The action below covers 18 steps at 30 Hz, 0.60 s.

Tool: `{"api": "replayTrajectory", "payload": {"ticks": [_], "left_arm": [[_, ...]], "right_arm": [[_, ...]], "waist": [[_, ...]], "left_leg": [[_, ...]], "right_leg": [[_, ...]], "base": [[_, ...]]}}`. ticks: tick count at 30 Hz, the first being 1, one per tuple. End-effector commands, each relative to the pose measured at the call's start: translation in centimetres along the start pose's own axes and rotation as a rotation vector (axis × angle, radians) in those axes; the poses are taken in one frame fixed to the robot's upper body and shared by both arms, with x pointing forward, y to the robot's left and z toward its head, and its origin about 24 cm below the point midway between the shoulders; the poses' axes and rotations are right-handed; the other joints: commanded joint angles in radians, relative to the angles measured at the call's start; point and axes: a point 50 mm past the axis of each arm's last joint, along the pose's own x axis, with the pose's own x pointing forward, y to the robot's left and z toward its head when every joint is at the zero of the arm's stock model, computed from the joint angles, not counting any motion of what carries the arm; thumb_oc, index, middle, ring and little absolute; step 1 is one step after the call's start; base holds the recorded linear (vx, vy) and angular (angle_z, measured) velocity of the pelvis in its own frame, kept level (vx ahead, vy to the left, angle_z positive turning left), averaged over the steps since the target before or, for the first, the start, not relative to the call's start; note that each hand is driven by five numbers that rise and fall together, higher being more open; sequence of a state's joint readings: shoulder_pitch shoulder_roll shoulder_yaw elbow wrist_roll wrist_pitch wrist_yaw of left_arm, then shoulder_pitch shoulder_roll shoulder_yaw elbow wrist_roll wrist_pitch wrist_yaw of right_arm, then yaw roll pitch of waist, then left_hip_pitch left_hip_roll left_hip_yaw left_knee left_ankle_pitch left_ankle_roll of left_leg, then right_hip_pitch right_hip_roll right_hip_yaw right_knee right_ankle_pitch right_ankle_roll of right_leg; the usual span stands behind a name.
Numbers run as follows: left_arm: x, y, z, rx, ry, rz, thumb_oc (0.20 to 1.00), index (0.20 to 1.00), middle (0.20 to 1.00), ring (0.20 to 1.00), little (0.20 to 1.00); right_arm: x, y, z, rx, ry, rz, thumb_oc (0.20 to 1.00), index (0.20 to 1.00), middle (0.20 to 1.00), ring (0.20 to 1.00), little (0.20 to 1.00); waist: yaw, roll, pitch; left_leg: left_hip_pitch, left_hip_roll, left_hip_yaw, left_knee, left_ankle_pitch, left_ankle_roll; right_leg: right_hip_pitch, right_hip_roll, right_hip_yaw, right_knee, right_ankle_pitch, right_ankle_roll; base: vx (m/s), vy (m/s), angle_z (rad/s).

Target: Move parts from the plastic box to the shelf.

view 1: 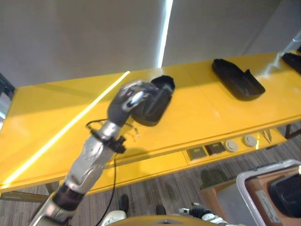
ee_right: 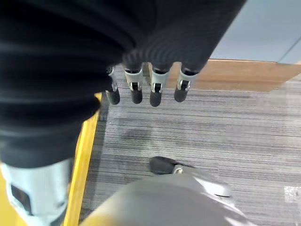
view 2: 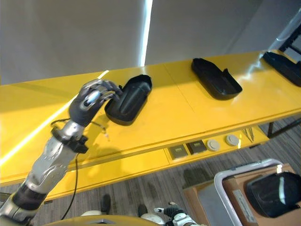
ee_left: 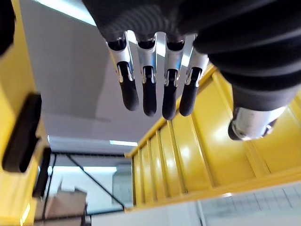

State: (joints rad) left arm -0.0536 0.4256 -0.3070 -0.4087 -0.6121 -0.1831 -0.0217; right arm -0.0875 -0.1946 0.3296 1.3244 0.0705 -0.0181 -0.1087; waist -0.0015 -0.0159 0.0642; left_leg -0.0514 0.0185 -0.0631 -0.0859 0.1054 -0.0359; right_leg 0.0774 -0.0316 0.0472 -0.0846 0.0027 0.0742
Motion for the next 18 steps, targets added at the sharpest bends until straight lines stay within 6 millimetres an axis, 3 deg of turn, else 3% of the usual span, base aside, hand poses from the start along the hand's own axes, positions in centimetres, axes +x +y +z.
{"api": "replayTrajectory", "payload": {"ticks": [1,4,9,15,18], "left_arm": [[0.2,1.1,1.7,0.138,-0.111,0.056,1.0,1.0,1.0,1.0,1.0],[-1.6,3.2,0.6,0.295,-0.009,0.153,1.0,1.0,1.0,1.0,1.0],[-2.9,5.5,-1.2,0.407,0.114,0.25,1.0,1.0,1.0,1.0,1.0],[-3.3,7.3,-4.9,0.429,0.282,0.326,1.0,1.0,1.0,1.0,1.0],[-2.4,7.5,-6.5,0.498,0.341,0.318,1.0,1.0,1.0,1.0,1.0]], "right_arm": [[-0.1,1.6,0.1,-0.031,0.019,0.041,1.0,1.0,1.0,1.0,1.0],[-0.1,1.5,0.3,-0.025,0.002,0.032,1.0,1.0,1.0,1.0,1.0],[-0.1,1.8,0.3,-0.033,-0.012,0.033,1.0,1.0,1.0,1.0,1.0],[-0.3,2.1,-0.8,-0.055,0.003,0.041,1.0,1.0,1.0,1.0,1.0],[-0.4,2.2,-1.5,-0.044,0.02,0.039,1.0,1.0,1.0,1.0,1.0]], "waist": [[0.017,-0.046,-0.001],[0.028,-0.049,-0.01],[0.026,-0.051,-0.023],[0.0,-0.048,-0.037],[-0.018,-0.047,-0.039]], "left_leg": [[0.037,0.04,-0.028,-0.001,-0.094,-0.024],[0.045,0.041,-0.04,-0.001,-0.094,-0.025],[0.044,0.043,-0.043,-0.001,-0.093,-0.027],[0.045,0.048,-0.027,-0.001,-0.091,-0.028],[0.044,0.048,-0.016,-0.001,-0.093,-0.028]], "right_leg": [[-0.028,-0.068,-0.029,0.004,-0.011,0.051],[-0.012,-0.067,-0.044,0.006,-0.018,0.047],[-0.006,-0.068,-0.052,0.003,-0.019,0.047],[-0.015,-0.069,-0.039,0.0,-0.012,0.049],[-0.021,-0.07,-0.031,-0.001,-0.009,0.051]], "base": [[0.02,-0.007,0.28],[0.01,-0.005,0.2],[0.0,0.003,0.08],[0.01,0.006,-0.02],[0.01,0.009,-0.09]]}}
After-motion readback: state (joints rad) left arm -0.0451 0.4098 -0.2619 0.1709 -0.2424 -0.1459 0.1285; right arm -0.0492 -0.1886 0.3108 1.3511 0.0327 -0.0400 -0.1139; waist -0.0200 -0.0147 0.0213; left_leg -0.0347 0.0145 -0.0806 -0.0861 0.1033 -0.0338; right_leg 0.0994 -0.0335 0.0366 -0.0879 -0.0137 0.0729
